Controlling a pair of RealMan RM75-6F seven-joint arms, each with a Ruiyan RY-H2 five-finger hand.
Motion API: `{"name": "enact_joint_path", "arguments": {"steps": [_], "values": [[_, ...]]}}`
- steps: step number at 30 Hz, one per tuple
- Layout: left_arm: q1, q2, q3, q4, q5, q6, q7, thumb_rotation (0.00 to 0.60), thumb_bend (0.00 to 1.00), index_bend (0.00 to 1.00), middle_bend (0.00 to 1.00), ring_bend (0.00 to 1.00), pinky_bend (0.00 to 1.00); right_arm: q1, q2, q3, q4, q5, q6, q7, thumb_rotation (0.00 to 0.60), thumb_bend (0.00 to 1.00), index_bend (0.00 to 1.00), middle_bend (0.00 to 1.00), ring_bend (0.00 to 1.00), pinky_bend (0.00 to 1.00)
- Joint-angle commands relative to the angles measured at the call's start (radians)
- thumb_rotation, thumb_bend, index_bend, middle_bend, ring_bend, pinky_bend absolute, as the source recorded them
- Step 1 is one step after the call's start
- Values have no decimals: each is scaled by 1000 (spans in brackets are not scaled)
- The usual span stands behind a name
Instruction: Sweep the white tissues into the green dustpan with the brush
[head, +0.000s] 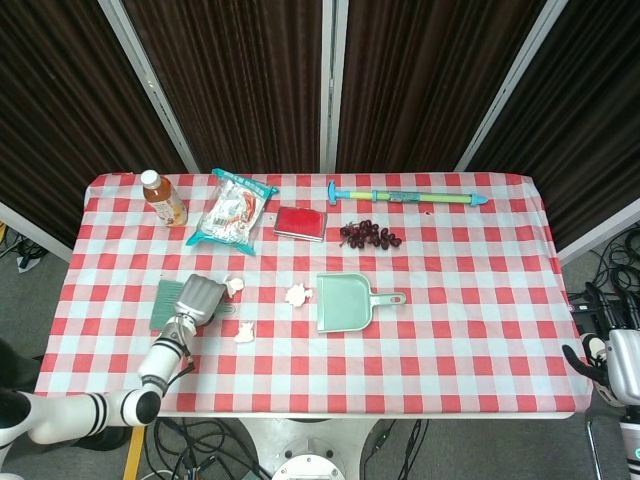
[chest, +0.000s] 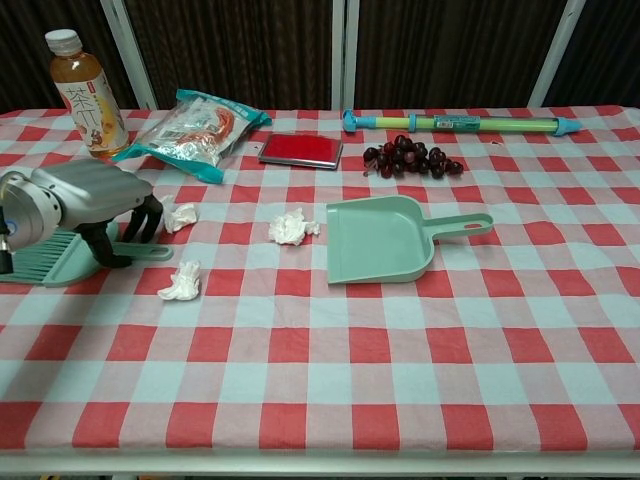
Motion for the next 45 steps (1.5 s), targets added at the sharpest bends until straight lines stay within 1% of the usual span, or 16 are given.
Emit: {"name": "enact_joint_path", "arguments": {"steps": [1,7,10,16,18,22,25,27,29,32,36,41,45], "values": [[-1,-2,2,4,3,0,-3,600,298,470,528,806,894,-2,0,0,-1,0,2,-1,600,134,81,233,0,47],[0,-4,12,5,11,2,-2,600,309,477,531,807,894,-2,-1,0,-2,1,-1,-4,600,134,80,233,0,48],[-1,-5,24,6,21,14,18,600,316,477,532,807,893,-1,-1,1,-3,2,-2,-4,600,134,80,233,0,48],[-13,14,44,-15,20,15,73,600,376,489,547,807,893,-2,-1,1,-4,1,-2,-4,600,133,80,235,0,48],[-14,25,46,-30,28,21,76,600,406,503,560,807,893,-3,-2,0,-4,3,-2,-4,600,134,80,236,0,49],[-10,60,46,-66,59,36,58,600,430,510,565,807,893,-1,-2,-3,-5,3,-10,-5,600,134,81,238,0,51],[1,103,39,-102,100,52,13,600,430,510,565,807,893,7,2,-4,-10,-2,-23,-11,600,134,81,240,0,53],[16,136,35,-128,143,69,-40,600,430,511,567,807,894,19,7,-3,-18,-9,-38,-16,600,141,92,255,5,62],[40,166,29,-152,201,92,-121,600,431,514,569,807,893,33,15,-4,-33,-18,-61,5,600,191,146,296,37,104],[73,199,31,-167,291,130,-223,600,437,515,571,807,894,63,29,-2,-45,-24,-106,5,600,242,239,329,67,132],[117,246,35,-190,405,170,-387,600,440,516,571,807,893,135,22,14,-69,-19,-197,-82,600,247,306,372,99,142],[154,276,45,-201,509,227,-477,600,443,517,572,806,893,234,-10,43,-101,24,-324,-187,600,245,320,378,111,143],[170,291,45,-212,556,237,-542,600,444,517,572,804,893,330,-73,66,-99,86,-444,-276,600,242,338,388,114,152]]}}
